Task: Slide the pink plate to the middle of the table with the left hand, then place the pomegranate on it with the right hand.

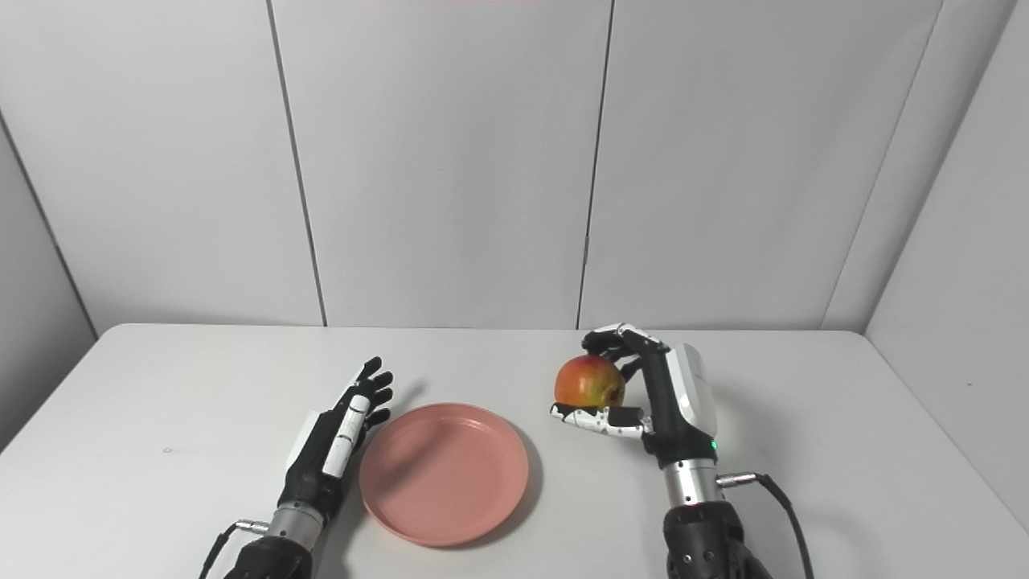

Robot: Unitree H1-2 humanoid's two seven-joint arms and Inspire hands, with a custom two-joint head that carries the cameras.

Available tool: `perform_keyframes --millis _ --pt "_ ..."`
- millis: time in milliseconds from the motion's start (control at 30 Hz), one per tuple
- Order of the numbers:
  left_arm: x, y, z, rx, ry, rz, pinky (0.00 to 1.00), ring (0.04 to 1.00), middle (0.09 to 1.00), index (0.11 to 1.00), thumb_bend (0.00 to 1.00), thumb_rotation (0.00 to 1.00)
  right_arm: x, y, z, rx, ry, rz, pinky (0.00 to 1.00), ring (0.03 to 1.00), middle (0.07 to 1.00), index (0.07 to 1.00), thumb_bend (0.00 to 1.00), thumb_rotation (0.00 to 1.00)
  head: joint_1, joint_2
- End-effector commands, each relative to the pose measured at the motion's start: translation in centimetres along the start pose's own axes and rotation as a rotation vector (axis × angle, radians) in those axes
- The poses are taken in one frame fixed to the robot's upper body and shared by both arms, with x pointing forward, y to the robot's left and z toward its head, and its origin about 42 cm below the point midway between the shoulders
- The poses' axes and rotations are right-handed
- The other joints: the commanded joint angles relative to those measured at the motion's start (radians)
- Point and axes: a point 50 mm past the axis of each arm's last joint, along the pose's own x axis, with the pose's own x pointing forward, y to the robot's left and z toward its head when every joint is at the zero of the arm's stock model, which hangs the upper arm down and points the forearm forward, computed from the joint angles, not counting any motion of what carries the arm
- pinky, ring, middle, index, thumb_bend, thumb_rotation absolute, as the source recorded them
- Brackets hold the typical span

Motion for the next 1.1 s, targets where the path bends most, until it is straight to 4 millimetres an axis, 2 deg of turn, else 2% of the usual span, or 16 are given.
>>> perform_keyframes --millis 0,233,500,767,1000,1067 --pt "-0.8 -0.8 -0.9 -0.009 0.032 0.001 0.88 0.919 0.931 0.928 0.55 1.00 1.5 1.1 2.9 0.044 -0.133 0.020 0.37 0.430 0.448 0.536 0.52 0.00 0.002 0.001" --pt "-0.8 -1.2 -0.7 0.005 0.040 0.024 0.88 0.912 0.925 0.920 0.56 1.00 0.9 6.3 4.9 0.087 -0.152 0.151 0.36 0.427 0.445 0.533 0.52 0.00 0.040 0.007" --pt "-0.8 -1.6 -0.4 0.019 0.038 0.036 0.87 0.908 0.920 0.901 0.57 1.00 0.3 9.7 5.3 0.088 -0.161 0.248 0.35 0.425 0.444 0.532 0.52 0.00 0.068 0.008" --pt "-0.8 -1.4 -0.4 0.043 0.056 0.045 0.90 0.913 0.917 0.904 0.61 1.00 0.4 11.3 5.0 0.042 -0.150 0.301 0.32 0.408 0.437 0.535 0.52 0.00 0.066 0.007" --pt "-0.7 -1.5 -0.5 0.031 0.054 0.043 0.90 0.917 0.918 0.904 0.60 1.00 1.0 11.5 3.9 -0.027 -0.166 0.312 0.28 0.365 0.423 0.537 0.52 0.00 0.065 0.001" --pt "-0.6 -1.7 -0.6 0.028 0.048 0.039 0.89 0.917 0.918 0.909 0.58 1.00 1.2 11.5 3.4 -0.051 -0.161 0.317 0.31 0.384 0.428 0.538 0.52 0.00 0.066 0.001"
